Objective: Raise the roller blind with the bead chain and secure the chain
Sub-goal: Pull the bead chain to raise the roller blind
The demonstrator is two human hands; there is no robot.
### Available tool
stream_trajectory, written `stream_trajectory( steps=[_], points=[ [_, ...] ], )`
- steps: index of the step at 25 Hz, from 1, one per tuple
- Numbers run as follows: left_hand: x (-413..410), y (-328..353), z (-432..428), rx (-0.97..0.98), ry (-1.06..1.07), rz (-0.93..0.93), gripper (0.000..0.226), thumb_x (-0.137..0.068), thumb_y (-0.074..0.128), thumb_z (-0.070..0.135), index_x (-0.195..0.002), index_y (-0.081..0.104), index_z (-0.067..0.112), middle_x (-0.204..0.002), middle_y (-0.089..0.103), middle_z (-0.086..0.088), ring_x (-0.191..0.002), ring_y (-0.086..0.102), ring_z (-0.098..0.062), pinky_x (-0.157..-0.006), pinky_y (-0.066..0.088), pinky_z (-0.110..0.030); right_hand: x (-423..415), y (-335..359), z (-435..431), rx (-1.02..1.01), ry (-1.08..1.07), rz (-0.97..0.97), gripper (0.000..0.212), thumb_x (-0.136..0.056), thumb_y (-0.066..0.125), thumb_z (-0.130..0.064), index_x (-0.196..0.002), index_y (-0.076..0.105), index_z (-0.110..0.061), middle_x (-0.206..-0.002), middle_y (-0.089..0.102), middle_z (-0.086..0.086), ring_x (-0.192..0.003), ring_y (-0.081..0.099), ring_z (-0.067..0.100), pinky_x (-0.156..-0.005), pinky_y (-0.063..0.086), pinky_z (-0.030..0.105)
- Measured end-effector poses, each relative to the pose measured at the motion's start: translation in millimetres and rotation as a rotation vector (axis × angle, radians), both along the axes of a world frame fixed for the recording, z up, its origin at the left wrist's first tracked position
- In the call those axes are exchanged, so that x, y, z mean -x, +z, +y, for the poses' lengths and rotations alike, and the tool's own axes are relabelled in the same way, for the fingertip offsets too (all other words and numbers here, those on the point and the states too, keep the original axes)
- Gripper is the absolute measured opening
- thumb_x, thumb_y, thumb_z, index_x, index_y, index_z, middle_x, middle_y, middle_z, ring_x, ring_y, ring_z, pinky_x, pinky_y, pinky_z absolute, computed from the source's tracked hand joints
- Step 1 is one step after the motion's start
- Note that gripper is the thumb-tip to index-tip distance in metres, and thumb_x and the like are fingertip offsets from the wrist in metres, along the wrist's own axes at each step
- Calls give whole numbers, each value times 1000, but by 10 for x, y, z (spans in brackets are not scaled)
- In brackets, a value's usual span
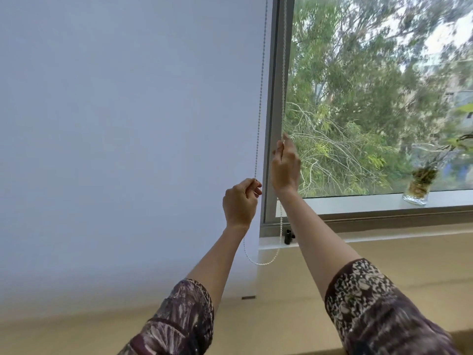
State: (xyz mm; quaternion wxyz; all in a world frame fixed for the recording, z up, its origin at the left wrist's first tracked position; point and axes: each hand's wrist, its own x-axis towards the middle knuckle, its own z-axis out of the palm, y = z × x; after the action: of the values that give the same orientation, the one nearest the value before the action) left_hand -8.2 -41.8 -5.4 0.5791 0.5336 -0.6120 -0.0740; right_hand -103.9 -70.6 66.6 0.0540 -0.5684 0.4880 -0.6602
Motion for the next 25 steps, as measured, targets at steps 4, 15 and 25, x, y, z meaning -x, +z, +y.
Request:
stream_trajectory(
  steps=[4,15,25],
  points=[
    [41,56,5,19,77,-63,27,-89,47,12,-83,70,24,-72,74,8,-67,67,-17,-55,47,-24,-172,236,53,184,-279,160,35,-94,45,-24,-126,50,-13,-122,54,12,-110,45,24,-88,40,32],
    [-70,-448,219,-123,18,-301,25,-88,49,15,-90,71,25,-83,76,6,-80,68,-24,-68,51,-30,-324,144,164,122,82,-5,23,-97,40,-13,-82,57,-10,-65,56,-7,-49,48,3,-44,33,11],
    [-252,-50,78,-129,-201,125,30,-85,51,10,-106,72,15,-98,77,-2,-95,71,-13,-94,54,-38,-115,-646,288,-104,12,201,15,-94,44,-19,-82,52,-16,-67,65,12,-60,58,31,-51,41,36]
  ],
)
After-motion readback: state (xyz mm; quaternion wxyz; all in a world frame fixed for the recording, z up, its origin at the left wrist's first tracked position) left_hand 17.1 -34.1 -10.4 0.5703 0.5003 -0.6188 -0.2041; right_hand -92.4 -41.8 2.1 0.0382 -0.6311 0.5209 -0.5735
